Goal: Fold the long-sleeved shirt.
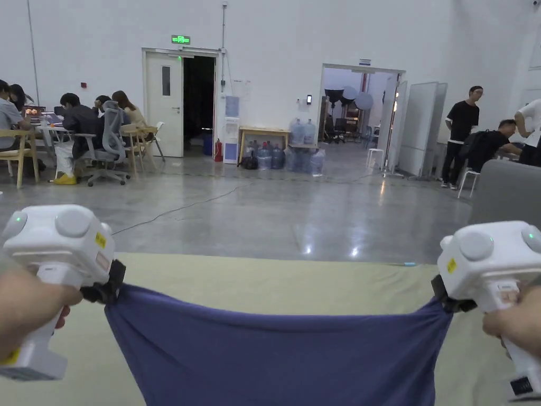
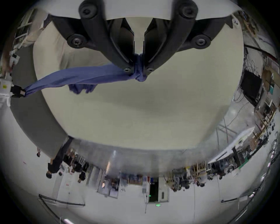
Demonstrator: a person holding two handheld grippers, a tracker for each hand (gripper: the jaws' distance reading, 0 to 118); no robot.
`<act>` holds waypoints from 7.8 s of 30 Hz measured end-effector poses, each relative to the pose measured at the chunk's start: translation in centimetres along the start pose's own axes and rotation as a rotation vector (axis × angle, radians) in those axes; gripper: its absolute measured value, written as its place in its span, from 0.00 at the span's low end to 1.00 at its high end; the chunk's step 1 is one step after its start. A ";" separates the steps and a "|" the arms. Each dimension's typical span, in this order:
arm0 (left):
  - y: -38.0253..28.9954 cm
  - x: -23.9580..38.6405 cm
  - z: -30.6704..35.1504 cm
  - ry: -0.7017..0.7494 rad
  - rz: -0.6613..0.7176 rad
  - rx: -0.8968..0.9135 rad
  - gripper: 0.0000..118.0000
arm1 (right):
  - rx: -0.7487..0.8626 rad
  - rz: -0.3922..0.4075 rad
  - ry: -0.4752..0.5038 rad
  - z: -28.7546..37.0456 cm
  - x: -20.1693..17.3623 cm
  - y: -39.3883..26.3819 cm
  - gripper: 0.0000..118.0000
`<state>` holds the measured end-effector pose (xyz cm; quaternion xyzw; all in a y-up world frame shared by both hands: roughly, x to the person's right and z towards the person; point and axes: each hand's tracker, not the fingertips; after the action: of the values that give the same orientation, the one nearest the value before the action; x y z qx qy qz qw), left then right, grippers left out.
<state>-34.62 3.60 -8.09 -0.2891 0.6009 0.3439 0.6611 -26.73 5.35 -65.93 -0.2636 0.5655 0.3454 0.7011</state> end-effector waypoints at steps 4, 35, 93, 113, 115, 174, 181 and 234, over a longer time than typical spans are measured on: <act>-4.1 -1.9 2.3 -0.059 -0.001 0.001 0.03 | -0.008 0.001 0.086 0.2 2.3 -4.3 0.01; -46.9 -6.8 3.8 -0.110 0.024 -0.356 0.03 | -0.243 -0.076 0.165 3.9 -0.7 -47.9 0.01; -39.8 6.4 5.9 -0.169 -0.044 -0.051 0.00 | -0.278 0.175 0.304 -13.9 -23.2 -9.9 0.00; -43.6 6.2 13.6 -0.173 0.010 -0.023 0.00 | -0.365 0.098 0.365 3.8 -9.9 -43.1 0.00; -44.1 6.4 14.0 -0.171 0.010 -0.039 0.00 | -0.445 0.074 0.333 0.5 -10.4 -45.6 0.00; -19.5 3.9 -18.0 -0.021 -0.157 -0.161 0.00 | -0.490 -0.271 0.181 -17.8 0.6 -23.2 0.61; -19.8 5.4 -14.6 -0.016 -0.202 -0.136 0.00 | -0.519 -0.127 0.151 -16.6 -3.1 -23.9 0.00; 16.9 2.5 28.8 -0.060 0.001 0.637 0.00 | 0.566 0.072 -0.217 28.0 -2.5 24.6 0.00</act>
<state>-30.91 36.85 -6.87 -0.0569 0.6585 0.1469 0.7359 -29.20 41.47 -56.76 0.0010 0.5700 0.2247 0.7904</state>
